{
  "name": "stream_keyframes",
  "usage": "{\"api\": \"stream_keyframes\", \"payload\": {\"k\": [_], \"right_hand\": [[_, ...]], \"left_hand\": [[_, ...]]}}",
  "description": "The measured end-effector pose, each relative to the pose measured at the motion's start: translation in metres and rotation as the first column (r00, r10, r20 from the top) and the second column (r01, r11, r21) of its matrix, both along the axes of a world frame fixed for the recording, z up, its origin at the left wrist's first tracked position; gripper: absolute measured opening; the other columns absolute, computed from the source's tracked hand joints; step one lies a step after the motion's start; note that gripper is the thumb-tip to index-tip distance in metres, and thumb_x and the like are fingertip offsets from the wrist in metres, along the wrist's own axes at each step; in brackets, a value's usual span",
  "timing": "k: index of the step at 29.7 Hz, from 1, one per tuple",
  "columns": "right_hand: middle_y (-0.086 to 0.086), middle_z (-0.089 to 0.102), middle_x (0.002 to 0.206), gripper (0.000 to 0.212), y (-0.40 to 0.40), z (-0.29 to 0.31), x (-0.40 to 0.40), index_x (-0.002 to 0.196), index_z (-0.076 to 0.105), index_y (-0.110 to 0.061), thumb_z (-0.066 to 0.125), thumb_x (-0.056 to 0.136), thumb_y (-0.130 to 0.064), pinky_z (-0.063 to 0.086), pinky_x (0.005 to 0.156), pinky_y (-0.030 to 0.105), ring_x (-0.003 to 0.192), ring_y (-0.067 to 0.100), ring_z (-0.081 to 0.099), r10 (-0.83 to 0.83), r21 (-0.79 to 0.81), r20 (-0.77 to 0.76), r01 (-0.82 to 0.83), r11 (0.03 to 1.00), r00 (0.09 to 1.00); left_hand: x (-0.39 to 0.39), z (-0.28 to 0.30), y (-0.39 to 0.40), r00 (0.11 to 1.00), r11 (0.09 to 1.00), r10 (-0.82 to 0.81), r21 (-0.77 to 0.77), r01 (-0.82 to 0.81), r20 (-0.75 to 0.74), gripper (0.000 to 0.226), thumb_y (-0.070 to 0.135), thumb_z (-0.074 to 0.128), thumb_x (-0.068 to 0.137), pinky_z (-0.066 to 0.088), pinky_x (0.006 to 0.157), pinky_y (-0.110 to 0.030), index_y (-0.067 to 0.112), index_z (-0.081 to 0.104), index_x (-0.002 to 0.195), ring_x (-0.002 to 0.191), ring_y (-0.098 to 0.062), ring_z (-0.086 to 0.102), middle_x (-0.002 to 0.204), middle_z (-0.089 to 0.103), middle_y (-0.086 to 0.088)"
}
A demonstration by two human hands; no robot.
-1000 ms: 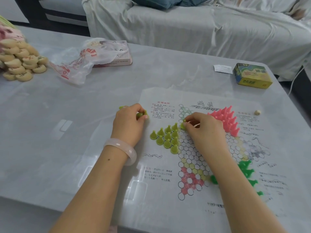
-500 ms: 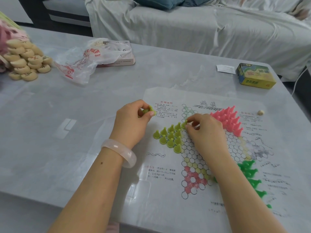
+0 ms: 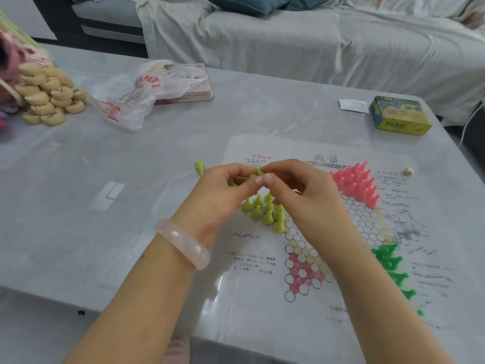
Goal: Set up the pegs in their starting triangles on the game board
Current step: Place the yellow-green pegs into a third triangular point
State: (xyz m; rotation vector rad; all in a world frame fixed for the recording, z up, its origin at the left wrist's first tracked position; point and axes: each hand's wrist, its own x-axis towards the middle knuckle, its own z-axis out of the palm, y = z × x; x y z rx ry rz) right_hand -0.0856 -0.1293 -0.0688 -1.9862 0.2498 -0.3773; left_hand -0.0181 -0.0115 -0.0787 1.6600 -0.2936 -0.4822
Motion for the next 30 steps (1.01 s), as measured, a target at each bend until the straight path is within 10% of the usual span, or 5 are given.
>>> {"api": "stream_keyframes", "payload": {"k": [5, 10, 18, 30], "right_hand": [[0.003, 0.068, 0.076, 0.007, -0.005, -0.003, -0.005, 0.087, 0.064, -0.016, 0.065, 0.08, -0.012, 0.057, 0.071, 0.04, 0.064, 0.014, 0.066, -0.014, 0.088, -0.046, 0.018, 0.996, 0.999], [-0.004, 0.066, 0.077, 0.007, -0.01, -0.001, -0.017, 0.087, 0.063, -0.018, 0.063, 0.08, -0.015, 0.054, 0.072, 0.026, 0.072, 0.009, 0.064, 0.01, -0.213, -0.062, -0.023, 0.977, 0.998], [-0.002, 0.066, 0.083, 0.006, -0.037, -0.017, -0.014, 0.09, 0.06, -0.016, 0.058, 0.085, -0.016, 0.047, 0.065, 0.015, 0.076, 0.01, 0.062, -0.231, -0.292, -0.171, 0.174, 0.94, 0.958], [0.001, 0.064, 0.091, 0.008, -0.025, -0.038, 0.001, 0.089, 0.066, -0.016, 0.059, 0.085, -0.019, 0.036, 0.064, 0.024, 0.078, 0.015, 0.054, -0.352, -0.483, -0.187, 0.226, 0.846, 0.917]], "left_hand": [[-0.009, 0.0, -0.006, 0.957, 0.983, -0.091, 0.181, 0.042, 0.274, 0.012, 0.017, 0.061, 0.085, 0.038, 0.06, -0.018, 0.014, 0.069, 0.094, 0.062, -0.009, 0.043, 0.07, 0.051, 0.003], [-0.02, 0.0, -0.009, 0.912, 0.948, -0.181, 0.311, 0.063, 0.368, 0.016, 0.016, 0.058, 0.086, 0.035, 0.057, -0.008, 0.022, 0.068, 0.097, 0.062, -0.003, 0.047, 0.071, 0.053, 0.01], [-0.008, 0.003, 0.0, 0.975, 0.985, 0.145, 0.064, -0.158, 0.168, 0.013, 0.02, 0.051, 0.091, 0.037, 0.071, -0.028, 0.028, 0.052, 0.081, 0.06, -0.007, 0.045, 0.071, 0.061, 0.007], [-0.009, 0.004, 0.004, 0.981, 0.988, 0.127, 0.065, -0.137, 0.147, 0.012, 0.018, 0.053, 0.09, 0.036, 0.064, -0.023, 0.025, 0.048, 0.082, 0.056, 0.002, 0.046, 0.077, 0.066, 0.007]]}}
